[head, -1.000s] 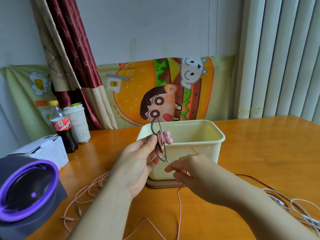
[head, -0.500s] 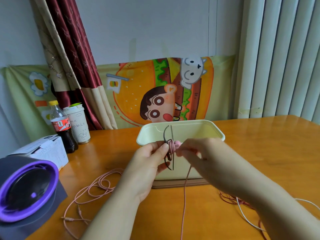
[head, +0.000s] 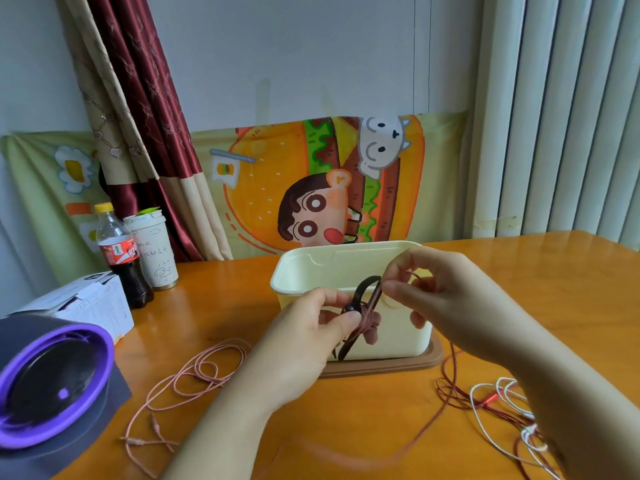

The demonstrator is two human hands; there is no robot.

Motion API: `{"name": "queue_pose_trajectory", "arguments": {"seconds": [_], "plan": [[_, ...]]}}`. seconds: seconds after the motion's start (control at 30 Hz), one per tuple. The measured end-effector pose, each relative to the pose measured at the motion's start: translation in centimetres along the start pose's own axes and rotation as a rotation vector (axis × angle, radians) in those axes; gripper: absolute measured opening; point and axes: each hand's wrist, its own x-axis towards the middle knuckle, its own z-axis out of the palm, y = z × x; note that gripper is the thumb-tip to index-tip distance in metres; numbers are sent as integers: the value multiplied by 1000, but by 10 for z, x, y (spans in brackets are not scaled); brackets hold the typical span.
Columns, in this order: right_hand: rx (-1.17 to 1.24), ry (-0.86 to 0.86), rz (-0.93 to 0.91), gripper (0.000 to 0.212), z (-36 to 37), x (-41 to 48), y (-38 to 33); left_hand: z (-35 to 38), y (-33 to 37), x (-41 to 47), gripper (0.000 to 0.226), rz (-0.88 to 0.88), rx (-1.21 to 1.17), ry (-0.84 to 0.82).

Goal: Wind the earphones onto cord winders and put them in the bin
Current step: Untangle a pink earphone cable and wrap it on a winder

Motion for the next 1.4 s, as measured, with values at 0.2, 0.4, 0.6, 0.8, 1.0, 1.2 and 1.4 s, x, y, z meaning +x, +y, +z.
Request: {"name": "queue_pose_trajectory", "arguments": {"seconds": [0.2,0.4,0.6,0.8,1.0,1.2,1.4], "plan": [[-178,94,-36,14,1,4,6,-10,-4,-2,18,-2,130,10],[124,83,-26,42,-18,7,30,-11,2,-5,15,64,-33,-177],[826,-266,73,38,-1,12,49,-9,7,-8,28,90,-248,-256],[1046,-175,109,30,6,14,41,-11,1,-5,36,41,-245,-209],[859,-236,311,26,36,8,35,-5,6,-5,35,65,-471,-174],[318,-245,185,41,54,1,21,-5,10,1,30,52,-786,12],[-139,-359,44,23,53,-8,3,-5,5,2,31,-42,-715,161]]}}
